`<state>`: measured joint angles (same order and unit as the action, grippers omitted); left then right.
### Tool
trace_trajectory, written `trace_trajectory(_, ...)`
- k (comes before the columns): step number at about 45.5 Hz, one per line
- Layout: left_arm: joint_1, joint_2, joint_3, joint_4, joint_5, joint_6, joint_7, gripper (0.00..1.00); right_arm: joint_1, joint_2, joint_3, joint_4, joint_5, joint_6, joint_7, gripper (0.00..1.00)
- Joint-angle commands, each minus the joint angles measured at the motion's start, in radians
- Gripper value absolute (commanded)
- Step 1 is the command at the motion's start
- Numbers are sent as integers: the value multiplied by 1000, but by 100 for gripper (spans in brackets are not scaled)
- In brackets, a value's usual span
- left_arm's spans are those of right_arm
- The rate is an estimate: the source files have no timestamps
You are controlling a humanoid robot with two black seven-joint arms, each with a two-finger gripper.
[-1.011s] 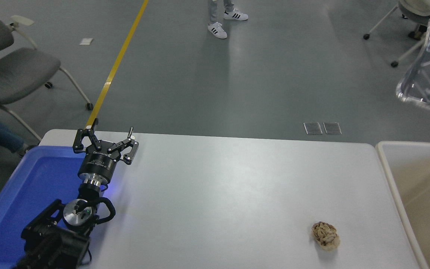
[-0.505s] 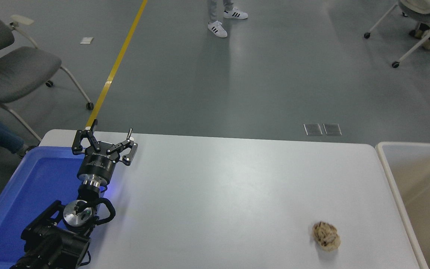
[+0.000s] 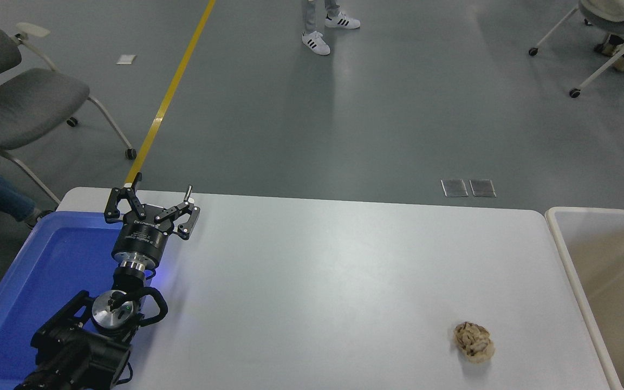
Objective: Pick up foil plate and place in dustbin
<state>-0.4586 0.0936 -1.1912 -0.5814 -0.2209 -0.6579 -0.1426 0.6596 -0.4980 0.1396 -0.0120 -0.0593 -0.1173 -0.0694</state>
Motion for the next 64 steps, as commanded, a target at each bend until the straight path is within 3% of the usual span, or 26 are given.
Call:
trace_trajectory(1, 0, 0, -1, 0, 0, 0, 0, 99, -94, 96, 179, -45, 1, -50, 5, 0)
trace_trajectory(27, 0, 0, 1, 0, 0, 0, 0, 99, -124, 124, 186, -42, 47, -48, 6, 0)
trace_trajectory(28, 0, 0, 1, 0, 0, 0, 0, 99, -124, 124, 184, -42, 55, -48, 8, 13)
trace_trajectory(33, 0, 0, -1, 0, 0, 0, 0, 99, -124, 127, 189, -42, 68, -48, 8, 58)
trace_trajectory(34, 0, 0, 1, 0, 0, 0, 0, 99, -124, 128, 189, -42, 73, -47, 8, 73)
trace_trajectory(35, 0, 0, -1, 0, 0, 0, 0, 99, -124, 128, 189, -42, 78, -45, 8, 94)
trace_trajectory(36, 0, 0, -1, 0, 0, 0, 0, 99, -124, 128, 187, -42, 81, -41, 7, 100)
trace_trajectory(55, 0, 0, -1, 0, 0, 0, 0, 99, -104, 110, 183, -42, 82, -28, 6, 100)
trace_trajectory(64, 0, 0, 1, 0, 0, 0, 0, 99, -58, 78, 123, -40, 67, 48, 10, 100)
